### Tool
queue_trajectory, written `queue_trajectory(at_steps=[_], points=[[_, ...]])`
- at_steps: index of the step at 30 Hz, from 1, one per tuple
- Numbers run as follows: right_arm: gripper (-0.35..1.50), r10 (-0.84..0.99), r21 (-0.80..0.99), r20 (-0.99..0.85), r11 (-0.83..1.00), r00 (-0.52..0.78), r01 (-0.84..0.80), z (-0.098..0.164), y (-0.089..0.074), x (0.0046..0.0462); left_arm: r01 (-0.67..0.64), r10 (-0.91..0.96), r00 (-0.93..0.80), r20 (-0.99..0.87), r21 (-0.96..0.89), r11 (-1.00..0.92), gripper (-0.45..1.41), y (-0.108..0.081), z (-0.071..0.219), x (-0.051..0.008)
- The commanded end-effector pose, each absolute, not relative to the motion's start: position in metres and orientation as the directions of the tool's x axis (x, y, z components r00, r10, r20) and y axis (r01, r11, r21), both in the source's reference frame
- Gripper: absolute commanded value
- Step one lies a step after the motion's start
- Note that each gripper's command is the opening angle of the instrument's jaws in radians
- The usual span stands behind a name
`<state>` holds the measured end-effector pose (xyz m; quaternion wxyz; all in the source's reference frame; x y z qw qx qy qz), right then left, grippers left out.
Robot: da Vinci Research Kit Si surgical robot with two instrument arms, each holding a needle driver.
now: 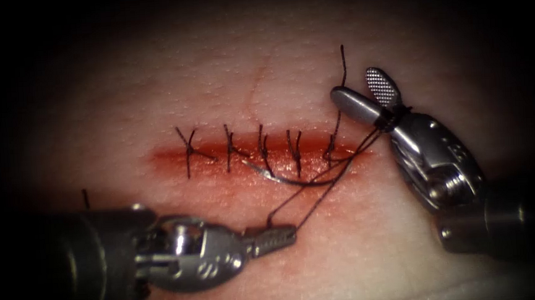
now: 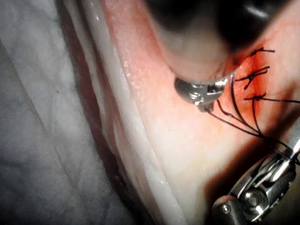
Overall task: Wound Closure
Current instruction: Grab the tail end of the suture with the right driver, then pull the right arm down and the left arm up to tension the knot.
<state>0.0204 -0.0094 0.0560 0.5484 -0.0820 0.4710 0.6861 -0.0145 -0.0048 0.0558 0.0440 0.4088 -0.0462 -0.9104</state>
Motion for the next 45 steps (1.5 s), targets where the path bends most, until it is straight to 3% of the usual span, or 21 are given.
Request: queue_trajectory(at_steps=[1,13,18,19,22,24,25,31,37,45], points=[[0.83,0.679,0.556,-0.629,0.052,-0.379,-0.829,0.057,-0.009,0.0211,0.043,-0.119,-0.660,-0.741,0.121,-0.992,-0.45,-0.005,0.056,-0.0150],[0.68,0.734,0.547,-0.594,0.070,-0.328,-0.834,0.060,-0.007,0.0223,0.044,-0.119,-0.658,-0.743,0.120,-0.992,-0.45,-0.005,0.056,-0.0150],[0.52,0.744,0.543,-0.588,0.072,-0.318,-0.836,0.060,-0.006,0.0225,0.044,-0.119,-0.658,-0.743,0.120,-0.992,-0.45,-0.005,0.056,-0.0150],[0.47,0.744,0.543,-0.588,0.072,-0.318,-0.836,0.060,-0.006,0.0225,0.044,-0.119,-0.658,-0.743,0.120,-0.992,-0.45,-0.005,0.056,-0.0150],[0.09,0.753,0.540,-0.581,0.071,-0.310,-0.839,0.060,-0.006,0.0227,0.044,-0.119,-0.658,-0.743,0.120,-0.992,-0.45,-0.005,0.056,-0.0150],[-0.31,0.751,0.530,-0.591,0.084,-0.296,-0.844,0.060,-0.006,0.0227,0.045,-0.119,-0.658,-0.744,0.119,-0.992,-0.45,-0.005,0.056,-0.0150],[-0.35,0.752,0.526,-0.593,0.089,-0.289,-0.846,0.060,-0.006,0.0227,0.045,-0.119,-0.658,-0.744,0.119,-0.992,-0.45,-0.005,0.056,-0.0150],[-0.35,0.736,0.496,-0.634,0.154,-0.236,-0.855,0.060,-0.007,0.0226,0.040,-0.097,-0.654,-0.750,0.094,-0.995,-0.45,-0.002,0.055,-0.0138],[-0.35,0.695,0.492,-0.684,0.214,-0.222,-0.844,0.058,-0.010,0.0225,-0.142,0.016,-0.687,-0.727,0.112,-0.984,-0.45,0.008,0.051,-0.0100],[-0.35,0.640,0.459,-0.748,0.307,-0.175,-0.834,0.056,-0.011,0.0227,-0.221,0.076,-0.738,-0.670,0.133,-0.966,-0.45,0.017,0.052,-0.0094]])
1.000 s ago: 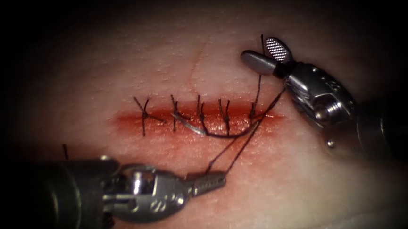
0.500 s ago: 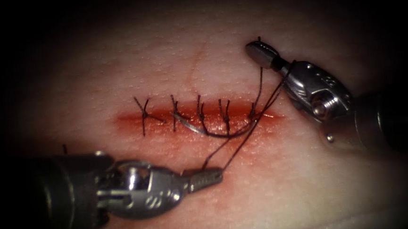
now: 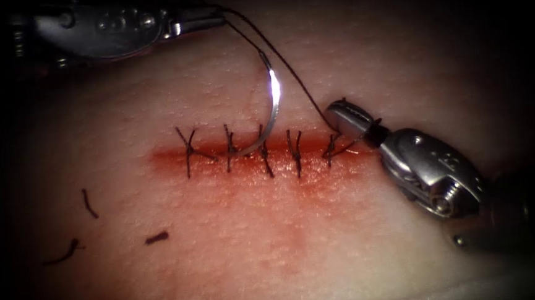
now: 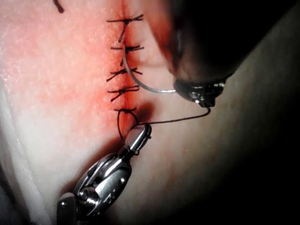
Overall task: Wound Closure
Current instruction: Pull the right arm down and the left arm up to tension the knot.
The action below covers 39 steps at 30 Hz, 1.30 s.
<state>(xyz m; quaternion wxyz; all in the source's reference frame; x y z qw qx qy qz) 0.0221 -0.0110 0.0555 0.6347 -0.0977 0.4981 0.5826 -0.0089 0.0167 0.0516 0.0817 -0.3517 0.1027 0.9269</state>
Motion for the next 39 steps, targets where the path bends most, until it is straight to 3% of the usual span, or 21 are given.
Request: queue_trajectory(at_steps=[1,16,39], points=[[-0.35,0.627,0.452,-0.761,0.325,-0.169,-0.830,0.056,-0.012,0.0228,-0.227,0.085,-0.748,-0.659,0.133,-0.965,-0.45,0.018,0.053,-0.0098],[-0.35,0.540,0.393,-0.838,0.496,-0.080,-0.774,0.055,-0.015,0.0244,-0.250,0.092,-0.772,-0.629,0.167,-0.954,-0.45,0.029,0.064,-0.0159],[-0.35,0.493,0.356,-0.869,0.569,-0.039,-0.741,0.053,-0.018,0.0261,-0.390,0.094,-0.722,-0.686,0.291,-0.873,-0.45,0.038,0.075,-0.0161]])
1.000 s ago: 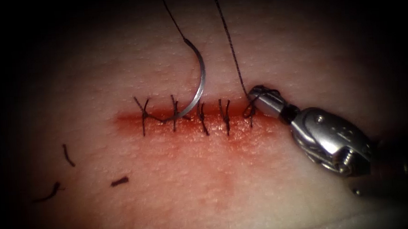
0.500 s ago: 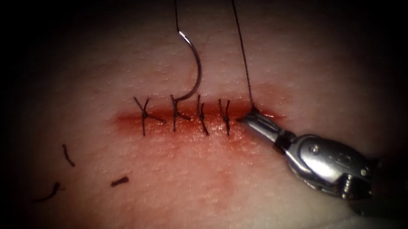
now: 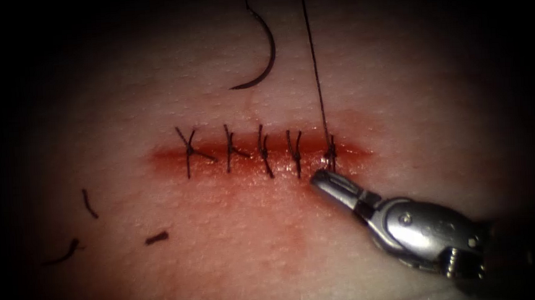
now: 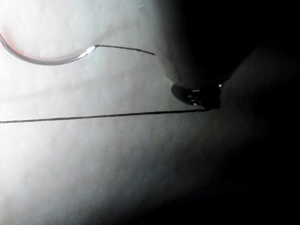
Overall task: Wound Closure
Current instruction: Pull the right arm down and the left arm up to tension the knot.
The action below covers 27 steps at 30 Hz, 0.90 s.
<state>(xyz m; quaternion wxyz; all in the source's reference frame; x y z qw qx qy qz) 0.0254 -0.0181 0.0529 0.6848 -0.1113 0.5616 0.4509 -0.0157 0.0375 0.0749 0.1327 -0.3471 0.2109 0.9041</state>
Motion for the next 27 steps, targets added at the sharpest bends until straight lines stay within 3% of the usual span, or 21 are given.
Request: queue_trajectory(at_steps=[1,27], points=[[-0.35,0.492,0.356,-0.869,0.570,-0.040,-0.741,0.0535,-0.0185,0.0261,-0.392,0.094,-0.721,-0.687,0.291,-0.873,-0.45,0.0386,0.0755,-0.0162],[-0.35,0.505,0.327,-0.863,0.604,0.031,-0.726,0.0560,-0.0257,0.0266,-0.449,0.113,-0.693,-0.712,0.304,-0.840,-0.45,0.0422,0.0808,-0.0146]])
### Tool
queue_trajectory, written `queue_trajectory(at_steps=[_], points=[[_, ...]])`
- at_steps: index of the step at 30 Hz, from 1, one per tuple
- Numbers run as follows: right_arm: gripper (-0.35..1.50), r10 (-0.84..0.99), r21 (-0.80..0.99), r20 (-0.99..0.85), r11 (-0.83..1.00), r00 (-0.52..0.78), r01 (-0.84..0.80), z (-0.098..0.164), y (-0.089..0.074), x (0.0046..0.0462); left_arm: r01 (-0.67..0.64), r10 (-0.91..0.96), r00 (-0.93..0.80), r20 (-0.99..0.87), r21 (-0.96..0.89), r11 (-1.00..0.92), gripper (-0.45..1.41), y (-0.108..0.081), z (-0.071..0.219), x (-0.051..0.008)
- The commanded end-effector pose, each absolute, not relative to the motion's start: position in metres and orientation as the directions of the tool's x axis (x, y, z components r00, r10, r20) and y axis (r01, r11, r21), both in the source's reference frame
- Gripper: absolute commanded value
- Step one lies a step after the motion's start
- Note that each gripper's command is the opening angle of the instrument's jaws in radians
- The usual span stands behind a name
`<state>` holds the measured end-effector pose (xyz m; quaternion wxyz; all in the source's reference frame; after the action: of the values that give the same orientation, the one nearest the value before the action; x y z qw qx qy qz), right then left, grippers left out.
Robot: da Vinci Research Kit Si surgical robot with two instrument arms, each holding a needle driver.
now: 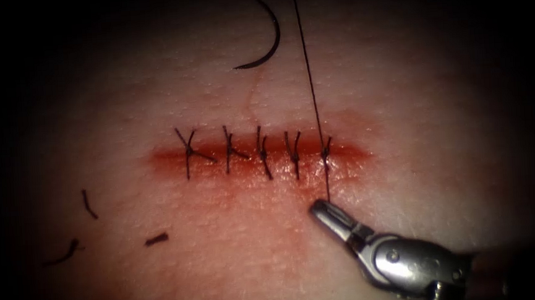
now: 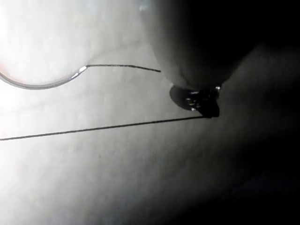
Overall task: Wound Closure
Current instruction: Pull the right arm down and the left arm up to tension the knot, then with the right cutter, cut the suture.
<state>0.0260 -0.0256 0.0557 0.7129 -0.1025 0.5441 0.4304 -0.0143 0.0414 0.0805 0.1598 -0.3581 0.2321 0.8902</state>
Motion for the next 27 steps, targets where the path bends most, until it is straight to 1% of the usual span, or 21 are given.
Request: queue_trajectory(at_steps=[1,2,3,4,5,6,7,10,12,13,16,22,25,27], points=[[-0.35,0.521,0.351,-0.854,0.588,0.009,-0.728,0.056,-0.025,0.0264,-0.452,0.113,-0.683,-0.722,0.296,-0.841,-0.45,0.041,0.080,-0.0148],[-0.32,0.539,0.377,-0.842,0.565,-0.017,-0.734,0.055,-0.025,0.0262,-0.453,0.112,-0.677,-0.728,0.291,-0.843,-0.45,0.041,0.080,-0.0148],[-0.01,0.550,0.394,-0.834,0.553,-0.033,-0.734,0.055,-0.024,0.0261,-0.453,0.112,-0.670,-0.734,0.285,-0.845,-0.45,0.040,0.079,-0.0147],[0.61,0.573,0.421,-0.818,0.535,-0.052,-0.733,0.054,-0.023,0.0256,-0.455,0.116,-0.660,-0.743,0.271,-0.849,-0.45,0.039,0.078,-0.0145],[0.79,0.581,0.428,-0.812,0.527,-0.055,-0.734,0.054,-0.023,0.0254,-0.458,0.124,-0.651,-0.749,0.257,-0.851,-0.45,0.039,0.078,-0.0143],[0.84,0.590,0.440,-0.804,0.519,-0.065,-0.733,0.053,-0.023,0.0252,-0.463,0.128,-0.644,-0.754,0.251,-0.850,-0.45,0.038,0.077,-0.0141],[0.84,0.598,0.449,-0.798,0.514,-0.069,-0.731,0.053,-0.023,0.0249,-0.467,0.131,-0.636,-0.761,0.244,-0.850,-0.45,0.038,0.076,-0.0138],[1.11,0.611,0.461,-0.788,0.512,-0.070,-0.725,0.051,-0.022,0.0239,-0.501,0.138,-0.608,-0.782,0.243,-0.831,-0.45,0.036,0.072,-0.0123],[1.15,0.616,0.467,-0.785,0.511,-0.071,-0.722,0.051,-0.021,0.0234,-0.507,0.139,-0.602,-0.786,0.242,-0.827,-0.45,0.035,0.071,-0.0114],[1.09,0.616,0.470,-0.784,0.511,-0.075,-0.719,0.050,-0.021,0.0231,-0.511,0.139,-0.599,-0.789,0.242,-0.825,-0.45,0.034,0.070,-0.0110],[1.08,0.622,0.478,-0.779,0.509,-0.078,-0.716,0.050,-0.020,0.0223,-0.520,0.136,-0.591,-0.795,0.247,-0.818,-0.45,0.032,0.066,-0.0091],[0.98,0.662,0.477,-0.748,0.493,-0.042,-0.727,0.049,-0.018,0.0221,-0.541,0.124,-0.582,-0.804,0.269,-0.797,-0.45,0.028,0.060,-0.0065],[0.84,0.688,0.478,-0.726,0.481,-0.022,-0.735,0.049,-0.016,0.0225,-0.545,0.111,-0.578,-0.809,0.281,-0.790,-0.45,0.026,0.057,-0.0051],[0.83,0.692,0.472,-0.722,0.470,-0.021,-0.746,0.050,-0.015,0.0227,-0.540,0.101,-0.573,-0.813,0.281,-0.793,-0.45,0.026,0.056,-0.0046]])
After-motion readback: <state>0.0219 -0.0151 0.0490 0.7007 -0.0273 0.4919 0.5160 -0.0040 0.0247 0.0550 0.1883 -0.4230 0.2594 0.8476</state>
